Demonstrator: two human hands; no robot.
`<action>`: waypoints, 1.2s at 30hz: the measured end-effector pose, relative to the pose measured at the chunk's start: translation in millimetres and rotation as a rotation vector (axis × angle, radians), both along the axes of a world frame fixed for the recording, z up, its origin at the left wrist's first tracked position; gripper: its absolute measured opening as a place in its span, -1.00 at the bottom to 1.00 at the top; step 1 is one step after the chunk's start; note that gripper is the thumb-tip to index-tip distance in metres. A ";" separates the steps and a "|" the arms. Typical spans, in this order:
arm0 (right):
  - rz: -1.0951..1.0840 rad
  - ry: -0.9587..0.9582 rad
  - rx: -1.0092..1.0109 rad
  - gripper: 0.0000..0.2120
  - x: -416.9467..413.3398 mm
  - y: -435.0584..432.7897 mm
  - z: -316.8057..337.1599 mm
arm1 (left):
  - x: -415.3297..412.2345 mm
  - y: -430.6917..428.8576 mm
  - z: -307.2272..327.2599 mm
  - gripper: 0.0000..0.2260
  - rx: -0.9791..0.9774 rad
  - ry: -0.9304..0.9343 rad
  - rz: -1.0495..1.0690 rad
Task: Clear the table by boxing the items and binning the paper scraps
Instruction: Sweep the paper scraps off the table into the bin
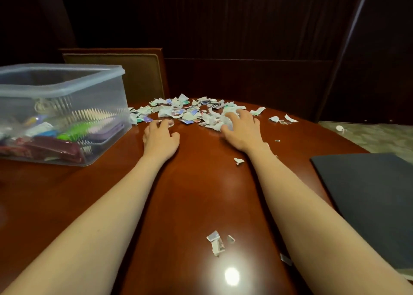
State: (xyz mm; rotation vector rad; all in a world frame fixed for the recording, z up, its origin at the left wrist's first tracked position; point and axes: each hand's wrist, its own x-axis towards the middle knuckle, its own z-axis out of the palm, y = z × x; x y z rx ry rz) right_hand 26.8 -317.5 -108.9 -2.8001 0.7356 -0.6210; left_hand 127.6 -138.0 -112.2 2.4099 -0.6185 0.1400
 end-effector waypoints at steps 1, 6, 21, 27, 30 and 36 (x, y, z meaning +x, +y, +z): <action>0.007 0.067 0.030 -0.49 7.1 -3.3 -0.8 | 8.5 2.4 -0.4 -0.59 0.060 -0.023 0.013; 0.048 0.301 0.086 -0.41 30.3 -17.9 -3.1 | 29.2 5.0 -4.5 -0.58 0.194 -0.022 0.017; 0.458 0.120 0.767 -0.74 -23.2 19.5 10.2 | 13.8 2.7 -0.6 -0.60 0.305 -0.017 -0.222; 0.489 0.049 0.764 -0.79 -52.2 53.1 11.2 | -52.7 8.1 11.4 -0.63 0.274 -0.008 -0.542; 0.461 -0.031 0.728 -0.86 -67.7 69.8 8.0 | -85.1 14.3 13.9 -0.63 0.142 0.155 -0.592; 0.362 -0.168 0.729 -0.89 -102.9 101.4 6.4 | -128.8 38.1 11.7 -0.04 0.062 0.258 -0.645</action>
